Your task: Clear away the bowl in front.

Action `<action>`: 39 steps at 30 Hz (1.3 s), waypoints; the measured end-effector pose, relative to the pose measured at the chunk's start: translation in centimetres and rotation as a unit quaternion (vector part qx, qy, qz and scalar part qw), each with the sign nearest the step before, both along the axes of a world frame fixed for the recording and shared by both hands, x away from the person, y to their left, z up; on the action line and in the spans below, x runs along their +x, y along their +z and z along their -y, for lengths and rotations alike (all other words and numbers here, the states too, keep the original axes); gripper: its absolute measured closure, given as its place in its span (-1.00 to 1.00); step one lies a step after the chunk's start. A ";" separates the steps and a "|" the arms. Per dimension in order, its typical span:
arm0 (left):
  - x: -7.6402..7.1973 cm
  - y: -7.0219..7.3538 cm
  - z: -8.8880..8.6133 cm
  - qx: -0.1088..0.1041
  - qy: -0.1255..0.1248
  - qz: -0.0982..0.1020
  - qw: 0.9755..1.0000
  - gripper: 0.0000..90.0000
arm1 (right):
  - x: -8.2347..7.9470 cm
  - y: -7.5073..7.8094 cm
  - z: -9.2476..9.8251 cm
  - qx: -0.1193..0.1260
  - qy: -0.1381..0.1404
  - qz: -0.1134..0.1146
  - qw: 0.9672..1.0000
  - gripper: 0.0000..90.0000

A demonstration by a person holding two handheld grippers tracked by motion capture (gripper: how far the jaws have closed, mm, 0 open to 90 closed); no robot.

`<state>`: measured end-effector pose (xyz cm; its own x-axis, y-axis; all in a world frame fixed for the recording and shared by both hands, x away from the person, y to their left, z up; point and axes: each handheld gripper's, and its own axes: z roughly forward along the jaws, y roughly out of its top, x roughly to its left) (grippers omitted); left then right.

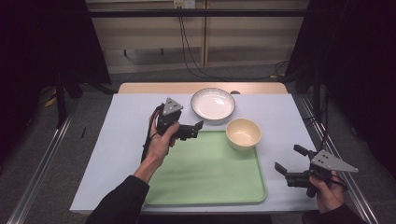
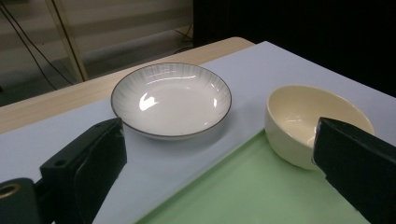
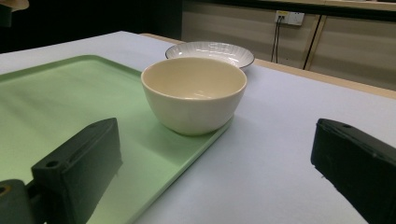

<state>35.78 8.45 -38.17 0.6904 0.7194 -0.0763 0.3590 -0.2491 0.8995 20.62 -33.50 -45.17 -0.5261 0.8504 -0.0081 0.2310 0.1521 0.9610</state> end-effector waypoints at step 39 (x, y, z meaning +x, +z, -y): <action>-9.2 -3.4 -12.3 -0.005 0.120 0.024 0.992 -0.95 | 0.1 -0.1 0.0 -0.007 -0.004 -0.005 1.000 -0.97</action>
